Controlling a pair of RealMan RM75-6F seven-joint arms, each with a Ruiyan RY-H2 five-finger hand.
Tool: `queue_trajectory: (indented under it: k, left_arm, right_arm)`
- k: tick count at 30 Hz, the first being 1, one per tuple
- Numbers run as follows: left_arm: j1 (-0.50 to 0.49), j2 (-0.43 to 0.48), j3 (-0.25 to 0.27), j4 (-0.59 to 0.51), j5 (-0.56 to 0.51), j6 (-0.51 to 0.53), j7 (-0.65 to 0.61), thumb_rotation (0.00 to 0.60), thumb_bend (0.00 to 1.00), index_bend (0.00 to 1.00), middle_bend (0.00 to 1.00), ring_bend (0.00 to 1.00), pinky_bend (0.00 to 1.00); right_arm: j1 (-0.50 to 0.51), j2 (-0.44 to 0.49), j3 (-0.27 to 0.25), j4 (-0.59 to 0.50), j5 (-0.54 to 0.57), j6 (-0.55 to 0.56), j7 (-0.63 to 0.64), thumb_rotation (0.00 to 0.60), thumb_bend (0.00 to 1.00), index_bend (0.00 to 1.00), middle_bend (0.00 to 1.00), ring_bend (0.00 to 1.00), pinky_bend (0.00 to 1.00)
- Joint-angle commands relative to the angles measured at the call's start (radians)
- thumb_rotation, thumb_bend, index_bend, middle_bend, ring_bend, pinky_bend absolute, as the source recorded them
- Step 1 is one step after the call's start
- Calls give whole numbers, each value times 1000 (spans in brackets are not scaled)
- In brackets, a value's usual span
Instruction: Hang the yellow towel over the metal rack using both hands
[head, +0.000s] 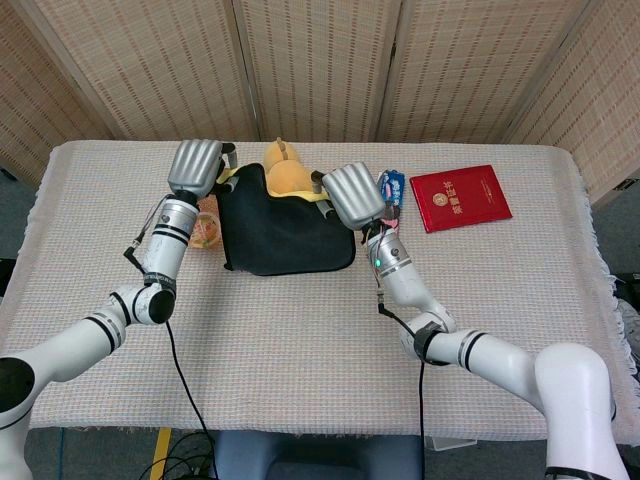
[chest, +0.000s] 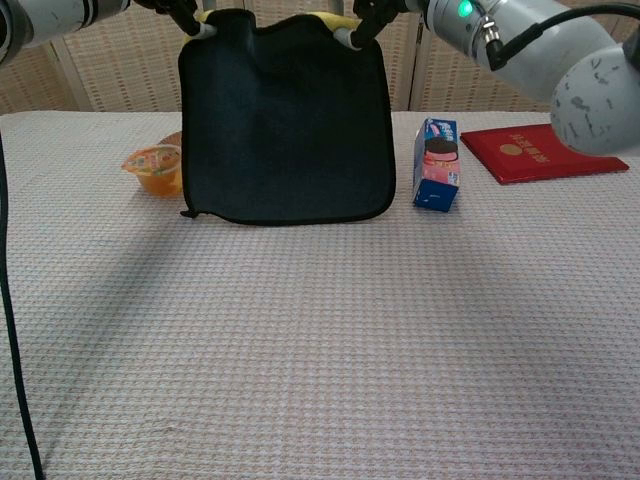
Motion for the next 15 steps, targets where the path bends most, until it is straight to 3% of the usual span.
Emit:
queue_trajectory:
  k: [1, 15]
  left_arm:
    - [-4, -5, 1, 0, 4, 1, 0, 600, 410, 717, 986, 871, 1000]
    - [-28, -6, -22, -19, -42, -11, 19, 600, 410, 717, 986, 871, 1000]
  right_arm:
    - [13, -12, -3, 31, 7, -2, -16, 600, 484, 710, 1000, 1000, 1000]
    - [45, -43, -26, 168, 10, -34, -9, 600, 484, 710, 1000, 1000, 1000]
